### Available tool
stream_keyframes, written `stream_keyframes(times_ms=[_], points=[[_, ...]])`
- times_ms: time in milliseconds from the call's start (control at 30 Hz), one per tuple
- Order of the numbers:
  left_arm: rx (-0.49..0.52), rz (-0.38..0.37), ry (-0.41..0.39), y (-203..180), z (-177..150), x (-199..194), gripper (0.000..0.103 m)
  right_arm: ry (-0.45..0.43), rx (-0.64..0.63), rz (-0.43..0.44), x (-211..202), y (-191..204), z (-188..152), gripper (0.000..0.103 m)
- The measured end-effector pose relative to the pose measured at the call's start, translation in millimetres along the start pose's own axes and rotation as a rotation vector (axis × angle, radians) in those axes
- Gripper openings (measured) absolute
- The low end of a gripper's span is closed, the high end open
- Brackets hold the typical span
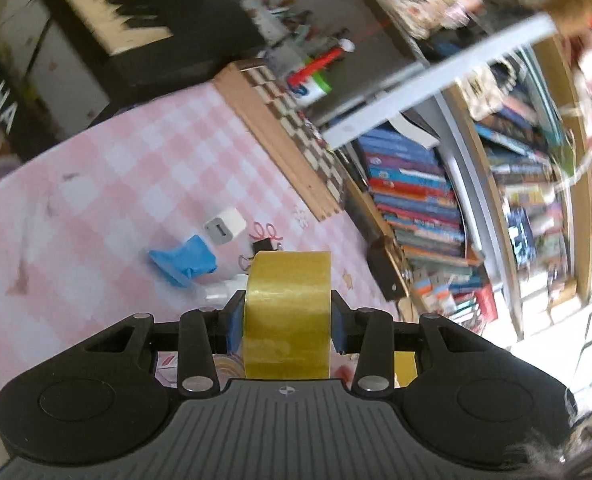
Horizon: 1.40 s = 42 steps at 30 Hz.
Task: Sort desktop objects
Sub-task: 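Lift the pig with the right gripper while the left carries the tape toward the yellow box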
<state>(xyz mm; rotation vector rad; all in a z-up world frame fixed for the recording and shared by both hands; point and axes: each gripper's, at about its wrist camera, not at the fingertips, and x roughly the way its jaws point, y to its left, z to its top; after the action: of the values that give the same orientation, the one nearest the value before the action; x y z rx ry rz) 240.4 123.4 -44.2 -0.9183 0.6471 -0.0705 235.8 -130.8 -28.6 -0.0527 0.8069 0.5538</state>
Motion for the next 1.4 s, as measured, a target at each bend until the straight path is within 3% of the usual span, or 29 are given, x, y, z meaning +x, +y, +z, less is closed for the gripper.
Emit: stream_keyframes(times_ms=[167, 333, 567, 1400], points=[[0.111, 0.028, -0.047, -16.2, 0.1, -20.1, 0.038, -0.014, -0.005, -0.008, -7.1, 3.5, -2.7, 0.064], [0.303, 0.148, -0.083, -35.7, -7.1, -45.8, 0.038, -0.032, 0.008, -0.003, -16.7, 6.8, -6.2, 0.064], [0.419, 0.250, -0.105, -40.6, -31.5, -72.8, 0.038, -0.066, 0.012, 0.018, -34.3, 18.4, -9.6, 0.064], [0.464, 0.231, -0.028, -7.0, -101.2, -154.5, 0.038, -0.082, 0.063, -0.030, -102.5, 77.6, -86.9, 0.064]])
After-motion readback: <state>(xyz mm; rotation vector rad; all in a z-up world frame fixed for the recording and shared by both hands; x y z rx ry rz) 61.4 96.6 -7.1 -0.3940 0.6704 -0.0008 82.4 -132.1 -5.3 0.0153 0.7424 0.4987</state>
